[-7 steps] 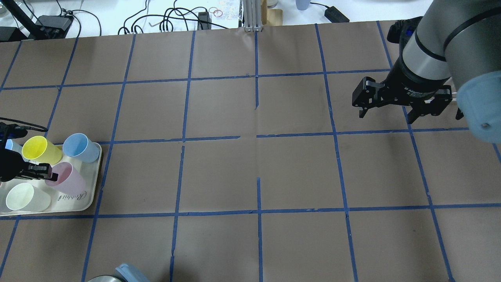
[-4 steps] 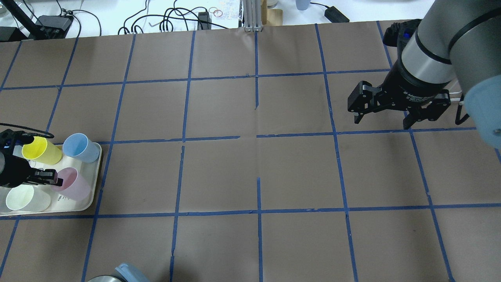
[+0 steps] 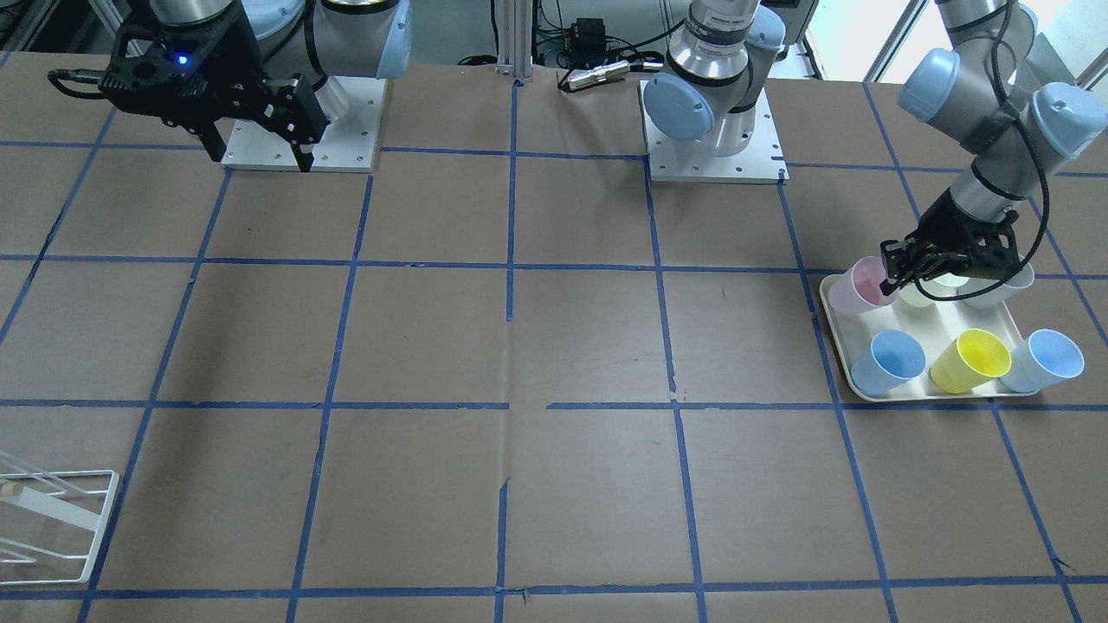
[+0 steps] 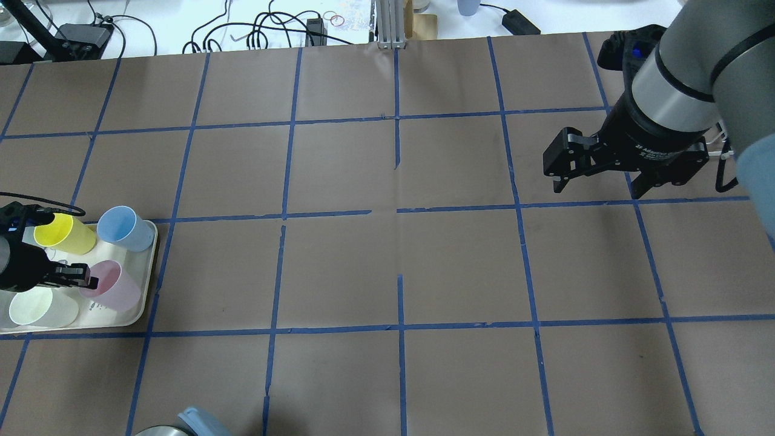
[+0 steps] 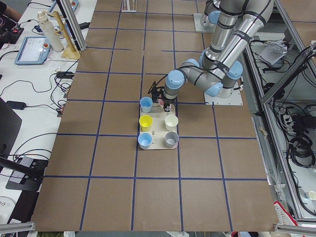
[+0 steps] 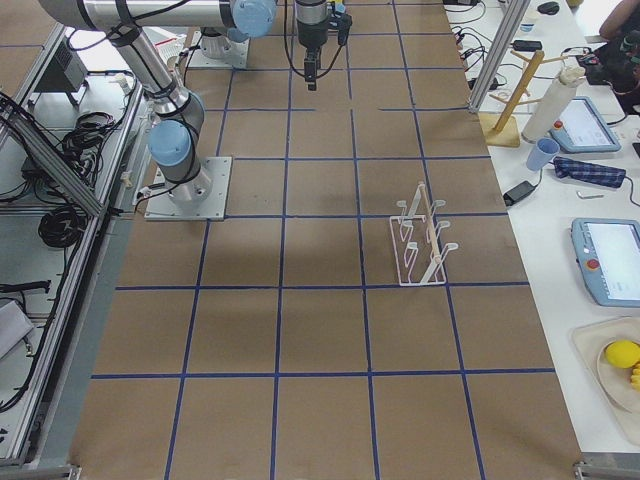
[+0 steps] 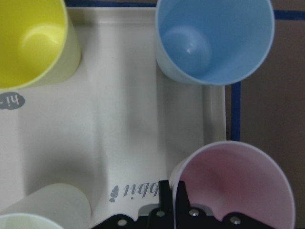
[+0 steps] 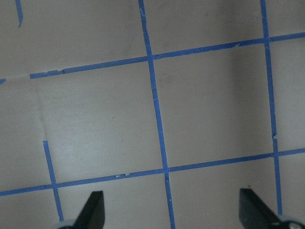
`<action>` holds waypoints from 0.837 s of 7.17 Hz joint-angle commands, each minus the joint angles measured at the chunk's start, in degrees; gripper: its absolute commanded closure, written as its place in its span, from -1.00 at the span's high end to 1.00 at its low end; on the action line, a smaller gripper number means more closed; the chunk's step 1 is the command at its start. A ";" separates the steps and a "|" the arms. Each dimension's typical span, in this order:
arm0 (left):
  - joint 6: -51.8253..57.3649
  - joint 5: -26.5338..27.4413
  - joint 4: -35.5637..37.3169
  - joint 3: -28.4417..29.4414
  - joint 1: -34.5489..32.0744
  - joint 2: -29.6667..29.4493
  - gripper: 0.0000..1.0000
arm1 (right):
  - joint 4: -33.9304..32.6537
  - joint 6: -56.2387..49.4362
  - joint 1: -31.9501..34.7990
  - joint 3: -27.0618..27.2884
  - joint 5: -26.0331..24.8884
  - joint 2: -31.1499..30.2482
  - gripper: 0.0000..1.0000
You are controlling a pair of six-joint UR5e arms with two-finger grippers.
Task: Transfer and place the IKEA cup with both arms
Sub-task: 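Lower the pink cup onto the white tray and open the left gripper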
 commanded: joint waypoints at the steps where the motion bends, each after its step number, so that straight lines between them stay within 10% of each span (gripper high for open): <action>1: 0.28 0.31 -0.05 0.00 0.09 -0.11 -1.00 | 0.29 -0.30 0.12 0.01 0.38 -0.27 1.00; 6: 0.55 0.49 -0.23 -0.09 0.09 -0.29 -0.88 | 0.38 -0.30 0.13 0.01 -0.23 -0.27 1.00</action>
